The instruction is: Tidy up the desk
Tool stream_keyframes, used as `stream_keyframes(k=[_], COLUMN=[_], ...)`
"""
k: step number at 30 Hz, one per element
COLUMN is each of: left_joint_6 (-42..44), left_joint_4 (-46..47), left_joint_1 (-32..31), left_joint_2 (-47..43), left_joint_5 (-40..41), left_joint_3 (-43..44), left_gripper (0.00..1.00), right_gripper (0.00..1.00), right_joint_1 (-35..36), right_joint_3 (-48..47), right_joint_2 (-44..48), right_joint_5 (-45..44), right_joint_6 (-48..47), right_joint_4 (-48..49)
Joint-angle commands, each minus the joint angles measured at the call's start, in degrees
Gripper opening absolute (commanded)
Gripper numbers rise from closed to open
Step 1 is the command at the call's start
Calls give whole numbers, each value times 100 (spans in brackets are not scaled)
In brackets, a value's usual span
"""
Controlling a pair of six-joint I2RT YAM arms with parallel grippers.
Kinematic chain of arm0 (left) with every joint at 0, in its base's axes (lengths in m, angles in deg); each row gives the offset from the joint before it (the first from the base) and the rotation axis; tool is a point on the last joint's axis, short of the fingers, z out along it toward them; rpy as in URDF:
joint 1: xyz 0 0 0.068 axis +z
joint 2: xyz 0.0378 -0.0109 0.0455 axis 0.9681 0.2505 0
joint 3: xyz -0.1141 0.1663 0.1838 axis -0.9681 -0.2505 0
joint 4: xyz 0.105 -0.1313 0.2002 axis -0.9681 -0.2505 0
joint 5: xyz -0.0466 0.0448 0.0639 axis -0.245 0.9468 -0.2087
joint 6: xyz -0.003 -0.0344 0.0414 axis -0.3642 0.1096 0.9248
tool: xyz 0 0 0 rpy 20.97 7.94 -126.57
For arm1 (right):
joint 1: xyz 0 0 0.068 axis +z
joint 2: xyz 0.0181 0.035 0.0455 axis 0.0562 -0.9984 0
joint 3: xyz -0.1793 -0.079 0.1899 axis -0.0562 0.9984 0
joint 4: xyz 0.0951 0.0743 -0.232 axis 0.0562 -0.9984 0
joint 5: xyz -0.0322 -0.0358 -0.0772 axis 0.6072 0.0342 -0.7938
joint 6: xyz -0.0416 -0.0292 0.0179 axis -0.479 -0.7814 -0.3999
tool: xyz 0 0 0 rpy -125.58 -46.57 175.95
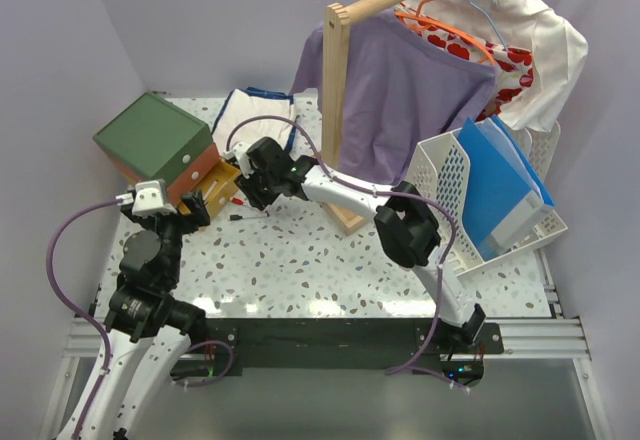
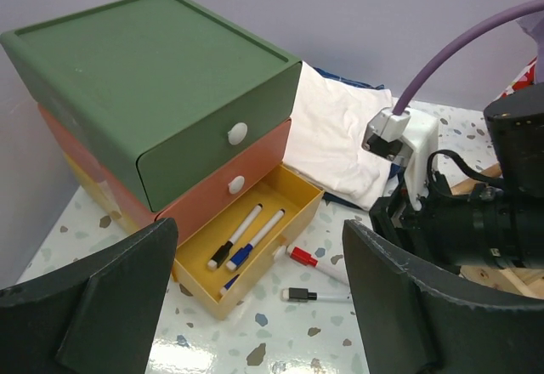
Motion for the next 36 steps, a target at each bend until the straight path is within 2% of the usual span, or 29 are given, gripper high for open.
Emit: stream_keyframes(k=[1,9,16,20,27,32,36], left_joint_6=[-61,-53,-9,-8,0,0,0], left_joint_4=[78,78,96,96,105,105,157], left_joint_1=[-6,-6,-6,-6,-6,-6,2], left_joint_2=[-47,-82,-91,-99,-126,-108,31], left_joint_5=[57,74,74,57,39,13,-197], left_joint_3=[-6,-6,-6,-15,-15,-32,-68], left_gripper=[84,84,84,84,84,84,84], right_gripper=[39,41,43,39,18,1,0], right_joint_1=[45,53,53,53,45,53,45], right_joint_3=[-572,-1170,-1047,-1038,-661,-142,183], right_joint_2=[-371,-951,-1136,-1224,-1058,-741,-364], right_joint_5=[-154,-216,-294,-576,-1068,-963,-385], right_joint_6=[91,47,39,-170,-559,-779,-788], right_joint_4=[19,-192,-227,-429,-562,-456,-404])
